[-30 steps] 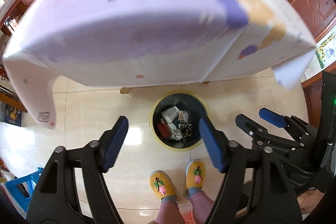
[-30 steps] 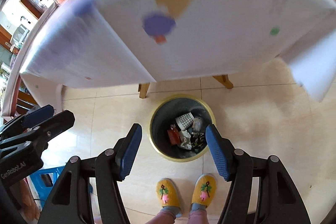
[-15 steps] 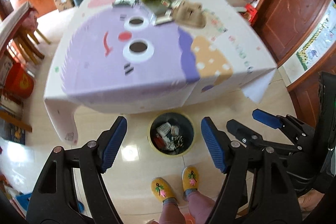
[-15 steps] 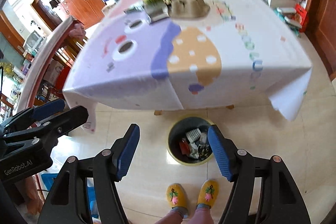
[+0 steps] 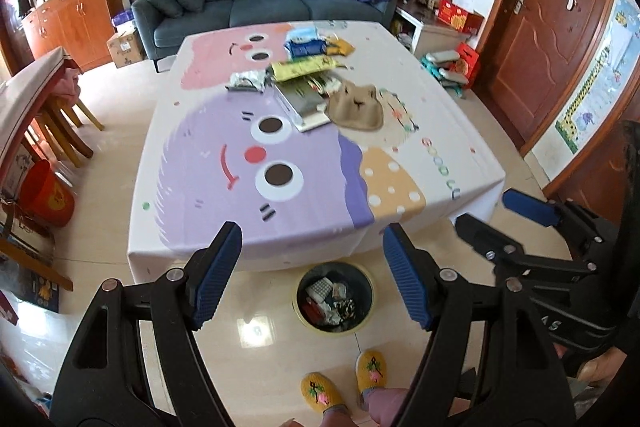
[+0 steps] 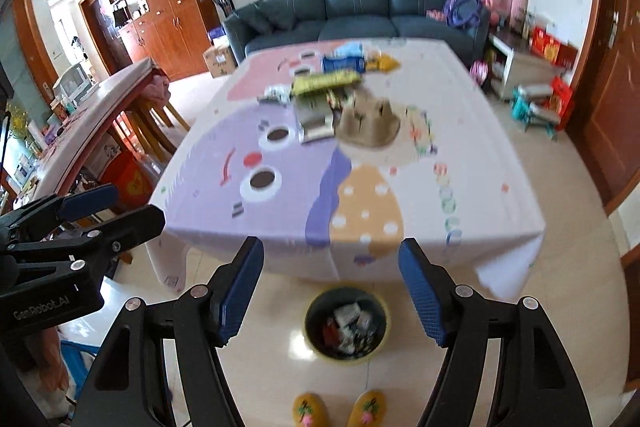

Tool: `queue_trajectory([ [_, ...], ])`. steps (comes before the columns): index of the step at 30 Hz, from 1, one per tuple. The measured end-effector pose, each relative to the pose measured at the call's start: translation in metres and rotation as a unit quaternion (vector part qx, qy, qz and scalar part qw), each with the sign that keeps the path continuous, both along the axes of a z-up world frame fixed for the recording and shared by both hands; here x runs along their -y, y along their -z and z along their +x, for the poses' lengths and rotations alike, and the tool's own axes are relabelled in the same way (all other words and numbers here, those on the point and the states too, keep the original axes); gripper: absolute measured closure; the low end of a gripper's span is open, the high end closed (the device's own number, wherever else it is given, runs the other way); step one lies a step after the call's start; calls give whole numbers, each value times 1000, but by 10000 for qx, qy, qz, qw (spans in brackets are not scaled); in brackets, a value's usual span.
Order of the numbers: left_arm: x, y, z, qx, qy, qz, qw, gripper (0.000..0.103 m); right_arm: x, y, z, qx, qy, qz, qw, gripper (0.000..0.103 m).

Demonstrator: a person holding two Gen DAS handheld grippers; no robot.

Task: Collect trash
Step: 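Raise both tools back toward the table, then grasp the white coconut packet with the left gripper while the right grasps the yellow bag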

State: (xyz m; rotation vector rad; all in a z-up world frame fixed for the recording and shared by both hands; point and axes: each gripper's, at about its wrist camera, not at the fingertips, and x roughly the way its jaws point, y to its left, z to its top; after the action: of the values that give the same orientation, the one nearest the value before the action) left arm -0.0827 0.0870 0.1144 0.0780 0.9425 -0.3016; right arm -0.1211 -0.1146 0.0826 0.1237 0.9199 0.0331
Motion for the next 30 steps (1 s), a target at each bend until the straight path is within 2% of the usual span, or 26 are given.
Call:
queue_trajectory([
  [10,-18,-29,28,379,-134,83,9992,33,-7,-35,31,489,-141,-402,9979,32],
  [17,-24,-30,66,413,-373,182,9983,32,-9,-43,83,715,-531,-710,9935,32],
  [21,-25,-21,98,336,-653,217,9971,33,-7,-32,133,737,-866,-876,9896,32],
  [25,-19,-4,147,175,-1083,310,9935,33,-4,-16,193,710,-1370,-1032,9826,32],
  [30,-7,24,214,-147,-1622,345,9860,33,-4,19,279,628,-2187,-1383,9639,32],
])
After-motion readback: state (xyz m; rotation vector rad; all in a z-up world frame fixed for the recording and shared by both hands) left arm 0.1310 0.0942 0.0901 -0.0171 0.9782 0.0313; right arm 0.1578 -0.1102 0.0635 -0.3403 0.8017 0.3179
